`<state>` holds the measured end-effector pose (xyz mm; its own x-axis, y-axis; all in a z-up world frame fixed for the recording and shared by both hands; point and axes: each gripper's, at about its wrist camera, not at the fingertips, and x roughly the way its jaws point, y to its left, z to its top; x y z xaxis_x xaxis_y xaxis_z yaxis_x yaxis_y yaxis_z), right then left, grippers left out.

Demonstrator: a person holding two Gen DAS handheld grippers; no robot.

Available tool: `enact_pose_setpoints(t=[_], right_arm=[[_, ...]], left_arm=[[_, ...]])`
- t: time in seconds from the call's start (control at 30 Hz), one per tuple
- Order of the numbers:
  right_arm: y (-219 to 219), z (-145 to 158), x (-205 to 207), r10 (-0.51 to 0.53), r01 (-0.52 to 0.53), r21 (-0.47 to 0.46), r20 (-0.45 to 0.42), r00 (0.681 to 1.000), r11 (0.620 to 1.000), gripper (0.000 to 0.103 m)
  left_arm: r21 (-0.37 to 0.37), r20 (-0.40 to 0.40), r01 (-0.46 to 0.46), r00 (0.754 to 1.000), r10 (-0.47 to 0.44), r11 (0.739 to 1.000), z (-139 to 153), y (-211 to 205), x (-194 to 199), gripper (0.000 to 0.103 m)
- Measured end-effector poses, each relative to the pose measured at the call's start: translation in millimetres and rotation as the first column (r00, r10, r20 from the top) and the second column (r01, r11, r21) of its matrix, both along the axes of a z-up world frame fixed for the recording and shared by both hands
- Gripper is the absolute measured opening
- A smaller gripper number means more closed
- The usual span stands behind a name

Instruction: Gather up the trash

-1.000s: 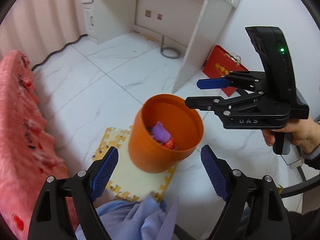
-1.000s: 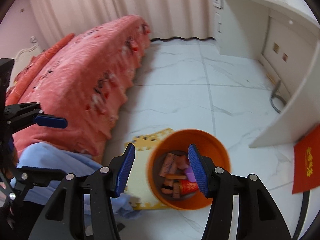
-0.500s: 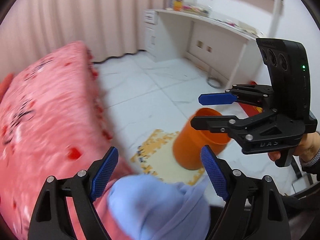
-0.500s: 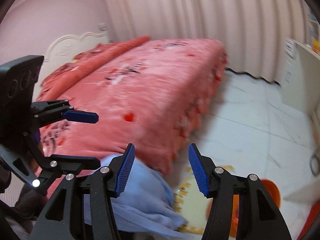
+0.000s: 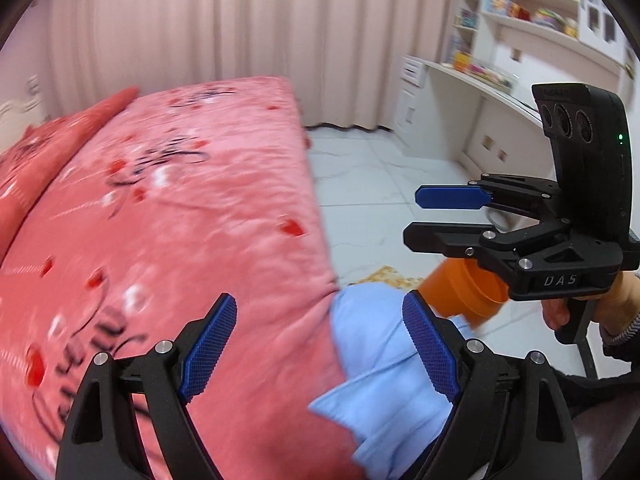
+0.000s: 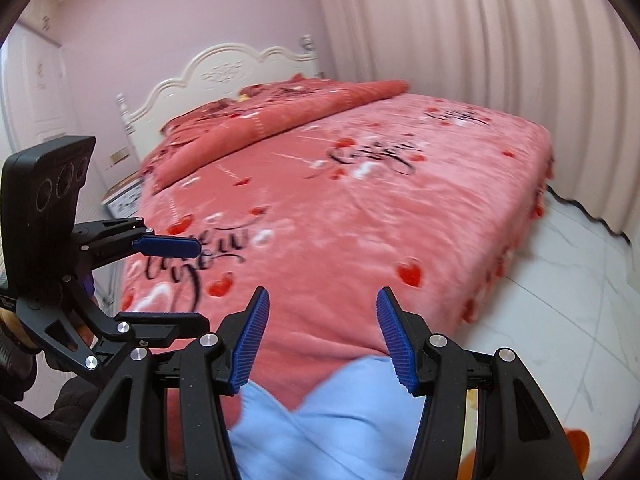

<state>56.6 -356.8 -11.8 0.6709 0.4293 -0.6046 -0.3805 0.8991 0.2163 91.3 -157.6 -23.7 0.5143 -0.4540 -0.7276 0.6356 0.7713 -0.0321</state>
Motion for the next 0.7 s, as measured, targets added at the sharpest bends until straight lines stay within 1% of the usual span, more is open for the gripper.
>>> enact_pose_setpoints(t=[0.13, 0.2, 0.23, 0.3, 0.33, 0.37, 0.43, 0.53, 0.6, 0.63, 0.67, 0.7], right_arm=[[38, 6, -2, 0.058, -0.058, -0.012, 0.025, 0.998, 0.998, 0.057], [51, 9, -4, 0.07, -0.07, -0.011, 0.036, 0.997, 0.998, 0.062], [58, 11, -6, 0.069, -0.069, -0.007, 0.046, 0.997, 0.998, 0.068], [68, 15, -8, 0.062, -0.062, -0.007, 0.065, 0.996, 0.998, 0.071], [75, 16, -9, 0.055, -0.054, -0.016, 0.079, 0.995, 0.998, 0.074], [78, 17, -11, 0.049, -0.047, -0.023, 0.091, 0.995, 0.999, 0.08], [87, 20, -17, 0.024, -0.021, -0.026, 0.121, 0.992, 0.999, 0.084], [94, 24, -23, -0.014, 0.018, -0.029, 0.148, 0.989, 0.999, 0.09], [96, 27, -28, -0.053, 0.059, -0.029, 0.173, 0.984, 0.998, 0.097], [97, 30, -33, -0.091, 0.099, -0.03, 0.194, 0.977, 0.995, 0.099], [98, 31, -36, -0.12, 0.13, -0.031, 0.208, 0.971, 0.991, 0.099], [99, 33, -40, -0.15, 0.16, -0.029, 0.22, 0.964, 0.987, 0.099]], left_arm=[[-0.025, 0.003, -0.112, 0.994, 0.112, 0.993, 3, 39, -8, 0.085], [-0.033, 0.013, -0.177, 0.984, 0.178, 0.984, 5, 60, -12, 0.086], [-0.039, 0.016, -0.202, 0.979, 0.202, 0.979, 6, 67, -14, 0.088], [-0.051, 0.025, -0.262, 0.964, 0.264, 0.964, 8, 83, -19, 0.09], [-0.054, 0.026, -0.286, 0.957, 0.288, 0.957, 9, 90, -22, 0.093], [-0.057, 0.035, -0.312, 0.949, 0.314, 0.948, 10, 97, -24, 0.093], [-0.074, 0.048, -0.361, 0.93, 0.364, 0.93, 12, 109, -30, 0.095], [-0.1, 0.045, -0.417, 0.905, 0.423, 0.903, 13, 123, -38, 0.096], [-0.094, 0.041, -0.448, 0.89, 0.453, 0.889, 12, 126, -42, 0.096], [-0.088, 0.047, -0.463, 0.883, 0.468, 0.882, 11, 128, -43, 0.096], [-0.084, 0.055, -0.487, 0.869, 0.492, 0.87, 11, 129, -46, 0.096], [-0.079, 0.057, -0.52, 0.849, 0.525, 0.85, 10, 132, -48, 0.097]])
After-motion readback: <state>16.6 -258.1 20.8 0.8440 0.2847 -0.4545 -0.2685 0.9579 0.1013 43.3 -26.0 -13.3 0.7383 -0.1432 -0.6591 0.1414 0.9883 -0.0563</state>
